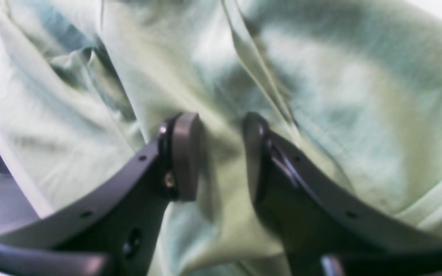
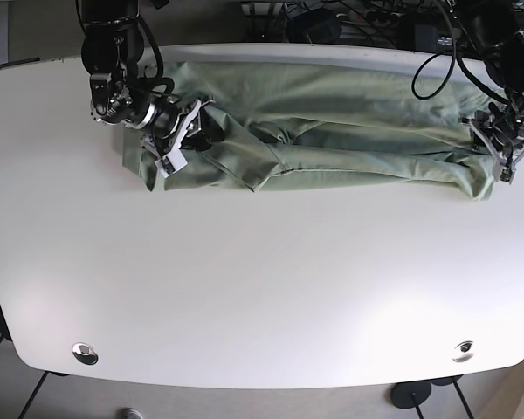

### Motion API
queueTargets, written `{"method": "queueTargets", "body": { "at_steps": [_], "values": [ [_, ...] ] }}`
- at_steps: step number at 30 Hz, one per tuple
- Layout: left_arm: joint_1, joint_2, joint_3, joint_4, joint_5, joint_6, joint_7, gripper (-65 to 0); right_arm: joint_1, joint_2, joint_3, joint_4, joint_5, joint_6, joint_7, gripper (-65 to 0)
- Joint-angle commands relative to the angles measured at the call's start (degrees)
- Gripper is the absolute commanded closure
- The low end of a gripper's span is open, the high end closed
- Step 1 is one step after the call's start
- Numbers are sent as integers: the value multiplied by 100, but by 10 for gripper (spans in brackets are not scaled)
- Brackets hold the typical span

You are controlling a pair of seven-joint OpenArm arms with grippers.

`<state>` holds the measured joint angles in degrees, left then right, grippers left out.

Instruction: Fold the T-shirt properly

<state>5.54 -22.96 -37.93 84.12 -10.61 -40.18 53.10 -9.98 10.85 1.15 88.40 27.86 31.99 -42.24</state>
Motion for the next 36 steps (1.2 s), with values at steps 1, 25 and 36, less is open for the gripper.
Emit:
{"method": "queueTargets", "body": {
  "at_steps": [1, 25, 36],
  "values": [
    [-84, -152, -422, 393, 19, 18, 92, -338, -9, 44, 30, -18, -355, -153, -299, -200],
    [-2800, -697, 1143, -3889, -7, 18, -1745, -403, -26, -70, 30, -27, -355, -126, -290, -200],
    [-2818, -680, 1125, -3985, 872, 18, -1745, -19, -18, -79, 30, -27, -355, -126, -282, -200]
  ]
}}
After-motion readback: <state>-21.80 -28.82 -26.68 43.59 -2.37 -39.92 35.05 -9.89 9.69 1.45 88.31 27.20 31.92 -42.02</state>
